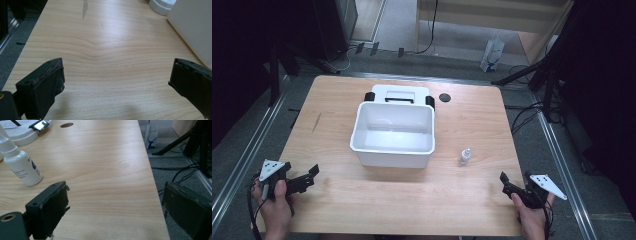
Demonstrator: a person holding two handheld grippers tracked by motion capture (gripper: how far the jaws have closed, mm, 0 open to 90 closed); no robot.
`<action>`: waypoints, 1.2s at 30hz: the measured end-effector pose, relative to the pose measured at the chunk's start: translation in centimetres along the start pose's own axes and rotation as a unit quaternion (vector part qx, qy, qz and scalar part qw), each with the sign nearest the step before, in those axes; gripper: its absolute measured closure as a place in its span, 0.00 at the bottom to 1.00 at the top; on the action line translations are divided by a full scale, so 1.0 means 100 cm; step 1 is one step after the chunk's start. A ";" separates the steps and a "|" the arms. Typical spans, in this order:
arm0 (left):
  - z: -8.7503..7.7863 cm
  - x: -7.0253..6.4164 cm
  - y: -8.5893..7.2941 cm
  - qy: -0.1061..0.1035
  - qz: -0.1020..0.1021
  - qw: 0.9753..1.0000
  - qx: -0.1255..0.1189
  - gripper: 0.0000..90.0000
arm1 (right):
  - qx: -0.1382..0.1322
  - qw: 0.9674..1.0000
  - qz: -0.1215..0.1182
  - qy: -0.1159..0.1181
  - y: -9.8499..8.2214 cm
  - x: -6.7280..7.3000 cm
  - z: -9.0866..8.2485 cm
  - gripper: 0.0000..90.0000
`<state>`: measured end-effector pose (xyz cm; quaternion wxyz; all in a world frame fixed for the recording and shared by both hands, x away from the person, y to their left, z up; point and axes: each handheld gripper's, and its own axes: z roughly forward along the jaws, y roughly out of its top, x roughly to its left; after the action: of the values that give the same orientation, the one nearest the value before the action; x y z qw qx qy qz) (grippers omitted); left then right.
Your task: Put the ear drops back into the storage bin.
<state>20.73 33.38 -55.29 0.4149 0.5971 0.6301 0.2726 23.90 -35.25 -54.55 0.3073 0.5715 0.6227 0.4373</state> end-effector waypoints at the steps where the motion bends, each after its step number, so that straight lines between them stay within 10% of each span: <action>1: 0.000 0.000 0.000 0.000 0.000 1.000 0.000 0.00 | 0.000 1.000 0.000 -0.001 0.000 0.000 0.000 0.07; 21: 0.001 -0.001 0.001 -0.002 0.002 1.000 0.004 0.00 | 0.033 0.999 -0.011 -0.035 0.002 0.007 0.006 0.14; 27: 0.002 -0.001 0.001 -0.004 0.006 1.000 0.008 0.01 | 0.068 0.997 -0.018 -0.011 0.009 0.013 0.009 0.14; 33: 0.001 -0.001 0.001 -0.005 0.006 1.000 0.007 0.01 | 0.134 0.987 -0.088 0.020 0.028 0.030 0.013 0.14; 36: 0.002 -0.001 0.001 -0.006 0.005 1.000 0.009 0.00 | 0.174 0.976 -0.134 -0.006 0.045 0.043 0.020 0.15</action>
<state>20.94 33.26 -55.30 0.4113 0.6058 0.6271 0.2657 26.97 -30.83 -50.83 0.2626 0.5305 0.7582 0.2734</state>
